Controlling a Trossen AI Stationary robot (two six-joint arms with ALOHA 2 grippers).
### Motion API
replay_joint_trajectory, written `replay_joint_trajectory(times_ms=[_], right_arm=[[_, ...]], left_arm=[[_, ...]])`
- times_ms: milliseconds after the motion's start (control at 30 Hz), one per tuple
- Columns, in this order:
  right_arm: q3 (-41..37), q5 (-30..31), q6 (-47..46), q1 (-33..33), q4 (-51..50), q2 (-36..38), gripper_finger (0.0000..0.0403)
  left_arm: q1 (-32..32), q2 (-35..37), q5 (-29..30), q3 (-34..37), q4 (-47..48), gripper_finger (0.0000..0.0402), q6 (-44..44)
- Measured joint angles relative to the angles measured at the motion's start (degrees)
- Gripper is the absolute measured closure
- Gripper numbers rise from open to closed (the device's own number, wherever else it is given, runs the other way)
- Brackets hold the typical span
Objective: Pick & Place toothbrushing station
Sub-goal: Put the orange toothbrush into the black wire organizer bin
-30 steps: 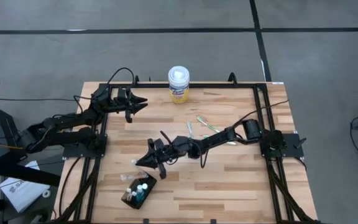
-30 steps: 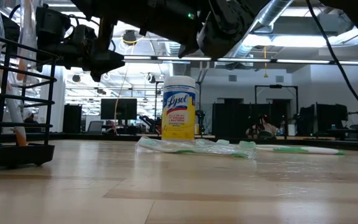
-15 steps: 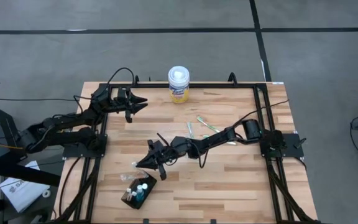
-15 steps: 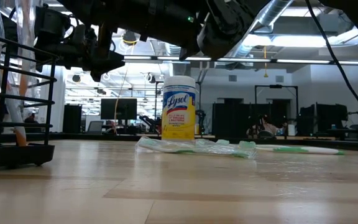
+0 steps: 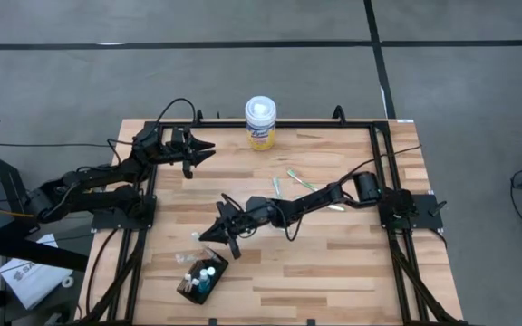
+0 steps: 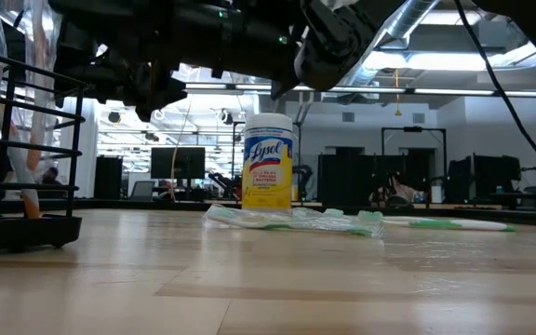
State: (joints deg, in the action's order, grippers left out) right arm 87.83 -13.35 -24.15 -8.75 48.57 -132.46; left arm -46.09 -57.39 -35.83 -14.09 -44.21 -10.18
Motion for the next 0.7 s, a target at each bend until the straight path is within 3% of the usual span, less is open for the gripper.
replay_joint_trajectory(times_ms=[333, 700], right_arm=[[0.02, -0.59, 1.21, 1.13, 6.55, 0.05, 0.0403], [0.02, -1.65, 0.77, 1.66, 6.77, 0.07, 0.0403]], left_arm=[[-0.01, 0.0, 0.0, 0.0, 0.0, 0.0279, 0.53], [0.0, 0.0, -0.13, 0.0, 0.02, 0.0279, 0.53]])
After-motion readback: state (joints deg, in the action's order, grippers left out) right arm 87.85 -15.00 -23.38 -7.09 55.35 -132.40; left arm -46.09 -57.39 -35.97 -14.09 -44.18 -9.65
